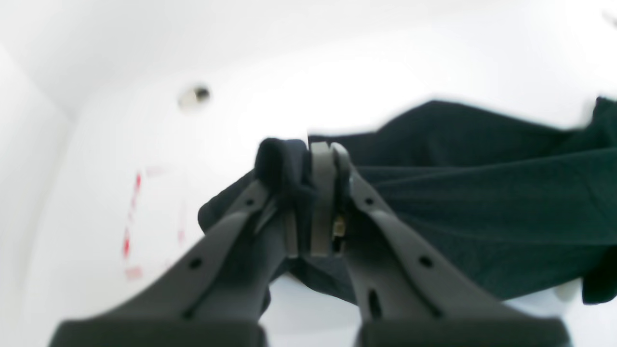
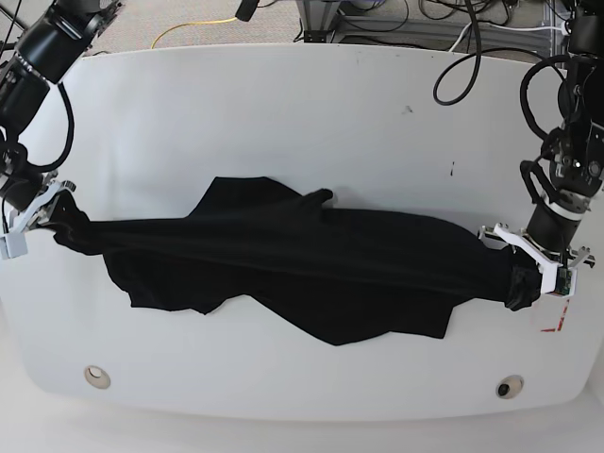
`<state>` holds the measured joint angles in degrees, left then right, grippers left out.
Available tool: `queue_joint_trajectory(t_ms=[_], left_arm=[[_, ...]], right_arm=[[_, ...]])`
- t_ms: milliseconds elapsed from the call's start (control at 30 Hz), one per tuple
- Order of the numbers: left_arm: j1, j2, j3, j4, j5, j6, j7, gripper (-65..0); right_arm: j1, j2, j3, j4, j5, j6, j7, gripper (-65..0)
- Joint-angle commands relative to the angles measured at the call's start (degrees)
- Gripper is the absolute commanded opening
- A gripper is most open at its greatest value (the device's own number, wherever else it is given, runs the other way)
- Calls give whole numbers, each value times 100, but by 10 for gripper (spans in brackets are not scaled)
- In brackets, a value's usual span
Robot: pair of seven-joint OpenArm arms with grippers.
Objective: Fold the T-shirt properly
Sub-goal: 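Lift the held edge with both grippers and fold it over the shirt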
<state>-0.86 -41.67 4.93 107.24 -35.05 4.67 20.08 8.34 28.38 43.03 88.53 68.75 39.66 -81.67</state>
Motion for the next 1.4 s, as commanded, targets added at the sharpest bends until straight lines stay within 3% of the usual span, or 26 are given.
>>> queue_joint_trajectory(t_ms=[0,333,533,667,933,1167,1367], left_arm=[[-393,-259,-40,58,45,65,-201,-643],[-2089,-295,-58,-74,45,65,-201,-640],[-3171,-295,-58,-443,37,56,-175,-639],[-3786,-295,-93,-478,37,56,230,-639],[-5105,-242,-365,-1058,37,-673,652,-639],[-5922,-127,-453,-1146,37,-946,1302,-639],[-5993,-48,-453,-1278,37,-1095,1364,-639]], right_arm=[[463,234,-193,83,66,34,167,-650],[2555,604,-1450,-330,-866,34,167,-650],[4015,762,-2329,-1192,-928,34,167,-650],[4744,955,-2716,-1473,-928,34,167,-650],[6362,990,-3744,-2080,-928,34,167,-650],[6646,999,-4175,-2220,-919,34,167,-650],[6646,832,-4465,-2220,-928,34,167,-650]])
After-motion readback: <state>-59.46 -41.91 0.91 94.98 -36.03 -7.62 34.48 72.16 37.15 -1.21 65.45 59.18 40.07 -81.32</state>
